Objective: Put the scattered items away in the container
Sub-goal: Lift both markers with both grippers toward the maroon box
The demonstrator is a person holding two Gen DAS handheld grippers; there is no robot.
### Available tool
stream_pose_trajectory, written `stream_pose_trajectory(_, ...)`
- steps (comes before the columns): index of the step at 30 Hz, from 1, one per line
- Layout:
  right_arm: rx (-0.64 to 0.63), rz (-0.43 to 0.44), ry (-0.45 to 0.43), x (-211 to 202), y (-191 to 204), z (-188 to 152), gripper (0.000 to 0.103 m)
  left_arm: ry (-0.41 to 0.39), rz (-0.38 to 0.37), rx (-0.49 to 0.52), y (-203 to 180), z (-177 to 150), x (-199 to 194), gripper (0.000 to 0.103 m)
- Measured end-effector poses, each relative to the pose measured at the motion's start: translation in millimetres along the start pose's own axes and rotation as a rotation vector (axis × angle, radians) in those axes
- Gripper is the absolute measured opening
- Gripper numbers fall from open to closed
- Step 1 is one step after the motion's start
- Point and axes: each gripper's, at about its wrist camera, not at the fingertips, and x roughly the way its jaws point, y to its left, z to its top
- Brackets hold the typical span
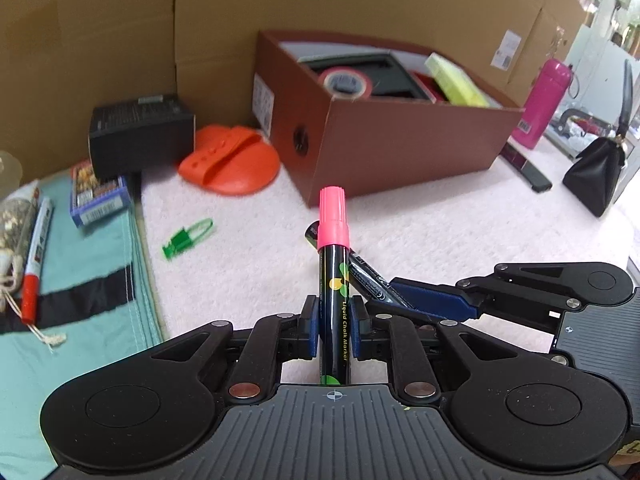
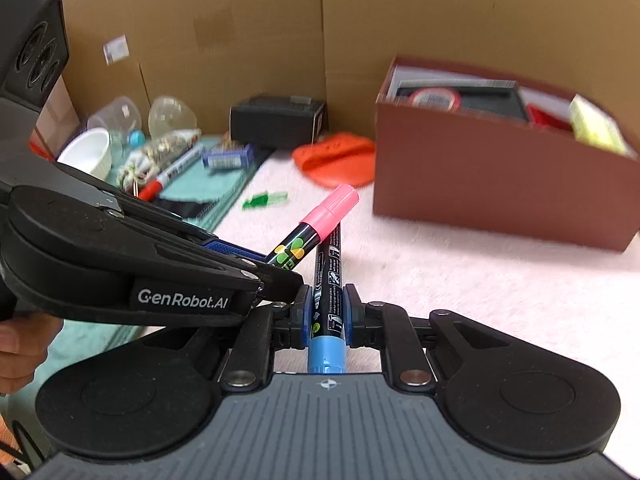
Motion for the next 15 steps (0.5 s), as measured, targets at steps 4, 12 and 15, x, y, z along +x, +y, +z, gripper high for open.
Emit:
stream_pose_trajectory(4, -0.012, -0.023, -0.072, -19, -4, 15, 0.018, -0.061, -0.003, 0.032, -12, 19, -18, 0.012)
stream_pose_trajectory(12, -0.011, -0.103, -0.232, -45, -35, 64, 0.018, -0.192, -0.025, 0.102, -40, 91, -32, 0.012)
stream_pose_trajectory(15, 0.008, -0.127, -0.279, -44, -58, 84, 0.018, -0.217, -0.042, 0.099, -48, 122, -23, 0.012)
